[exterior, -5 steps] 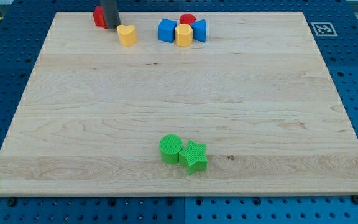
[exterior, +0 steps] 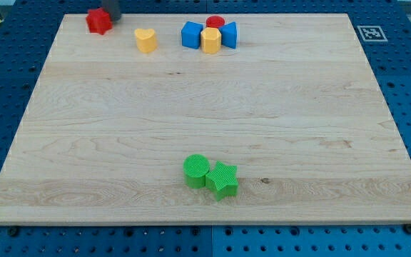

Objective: Place the red star at the top left of the board

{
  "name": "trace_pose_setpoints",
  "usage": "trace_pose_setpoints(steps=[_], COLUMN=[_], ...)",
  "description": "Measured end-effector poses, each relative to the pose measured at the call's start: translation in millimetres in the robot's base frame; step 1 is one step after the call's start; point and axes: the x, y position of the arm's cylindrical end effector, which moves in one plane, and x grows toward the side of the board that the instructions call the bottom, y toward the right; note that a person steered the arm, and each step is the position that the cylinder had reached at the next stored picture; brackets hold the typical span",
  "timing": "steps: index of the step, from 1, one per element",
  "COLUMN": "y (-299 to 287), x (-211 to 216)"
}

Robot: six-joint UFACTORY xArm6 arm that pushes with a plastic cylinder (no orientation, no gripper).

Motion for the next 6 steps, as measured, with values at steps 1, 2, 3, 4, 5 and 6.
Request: trace_pose_setpoints(steps=[1,2,3,4,5,6], y=[-10,1,5,5,5,15], x=[-1,-6,-7,-7,-7,-7])
